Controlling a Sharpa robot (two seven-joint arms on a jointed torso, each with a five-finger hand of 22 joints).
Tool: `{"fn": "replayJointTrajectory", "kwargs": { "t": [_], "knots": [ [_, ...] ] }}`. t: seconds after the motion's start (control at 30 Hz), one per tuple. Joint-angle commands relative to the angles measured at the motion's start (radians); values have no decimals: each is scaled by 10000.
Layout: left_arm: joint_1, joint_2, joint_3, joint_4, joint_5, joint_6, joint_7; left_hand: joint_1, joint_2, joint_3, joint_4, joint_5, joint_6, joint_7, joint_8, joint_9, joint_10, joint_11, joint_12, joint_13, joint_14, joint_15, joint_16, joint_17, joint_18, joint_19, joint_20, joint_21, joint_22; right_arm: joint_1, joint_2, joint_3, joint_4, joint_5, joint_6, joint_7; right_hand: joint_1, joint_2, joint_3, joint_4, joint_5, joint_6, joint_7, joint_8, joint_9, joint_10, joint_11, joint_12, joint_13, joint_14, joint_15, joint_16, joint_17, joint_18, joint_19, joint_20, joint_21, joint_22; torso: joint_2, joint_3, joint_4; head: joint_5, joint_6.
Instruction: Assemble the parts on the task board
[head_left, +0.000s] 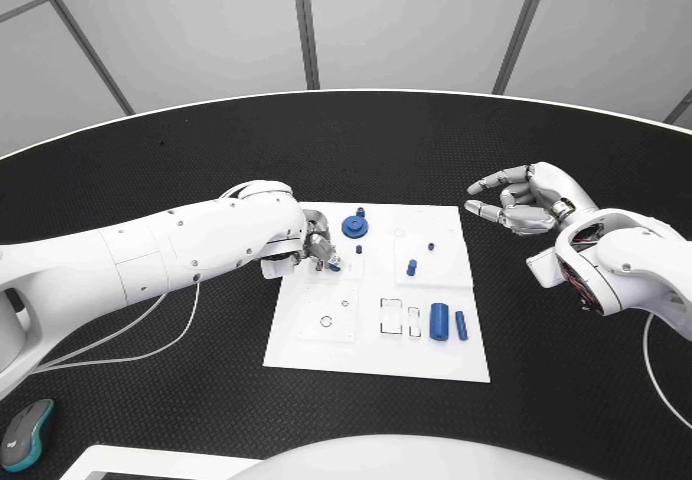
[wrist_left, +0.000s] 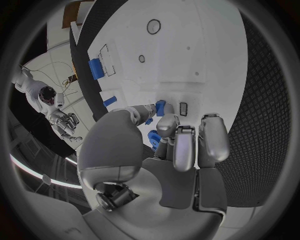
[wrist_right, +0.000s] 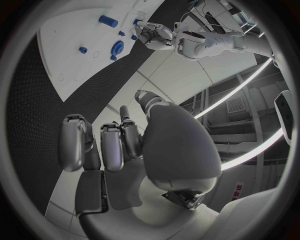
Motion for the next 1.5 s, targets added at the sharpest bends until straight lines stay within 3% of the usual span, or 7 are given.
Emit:
{"fn": "replayJointTrajectory", "kwargs": {
  "t": [0.03,0.7,0.73,0.93,1.5],
  "knots": [
    [-1,7,-7,8,-1,23,-15,51,39,1487,-1464,35,37,-4,39,-23,70,4,9,-6,860,-72,56,1773,-78,61,3,44,13,0,-7,0,8,0,1,-3,-2,-63,48,-19,42,-53,-2,40,-13,75,-7,34,927,618,-87,-30,708,62,34,-46,-47,616,-12,7,-5,-13,-18],
    [-2,129,-17,-71,30,-44,-152,-338,79,1446,-1292,8,179,-94,109,66,223,-56,102,66,861,-115,56,1771,-87,90,-21,58,58,0,-28,1,47,0,-17,-6,-2,-63,48,-19,42,-53,-2,40,-13,75,-7,34,927,618,-87,-30,708,62,34,-46,-47,616,-11,11,-5,-66,-12],
    [-2,142,-17,-83,35,-27,-164,-413,89,1436,-1254,381,189,-110,128,101,231,-88,100,62,861,-134,57,1771,-86,93,-39,56,61,0,-30,1,49,0,-18,-6,-2,-63,48,-19,42,-53,-2,40,-13,75,-7,34,927,618,-87,-30,708,62,34,-46,-47,616,-11,12,-6,-66,-14],
    [-2,210,-17,-148,95,47,-219,-572,100,1299,-1139,416,208,-147,154,152,247,-98,104,59,861,-157,57,1771,-91,101,-52,57,74,1,-38,1,59,0,-26,-7,-11,-89,95,-25,50,-64,-5,61,-27,71,-11,26,913,615,-93,-47,690,68,37,-53,-89,590,-21,16,-9,-77,-18],
    [-3,299,-18,-312,275,97,-328,-1365,-171,370,-466,410,359,-294,84,198,226,-211,143,84,860,-260,59,1772,-97,127,-134,44,99,1,-43,1,49,0,-46,-5,-15,-97,95,-24,50,-70,-4,60,-29,62,-10,15,902,611,-93,-56,672,73,28,-54,-112,572,-26,4,-1,-118,1]
  ]
}}
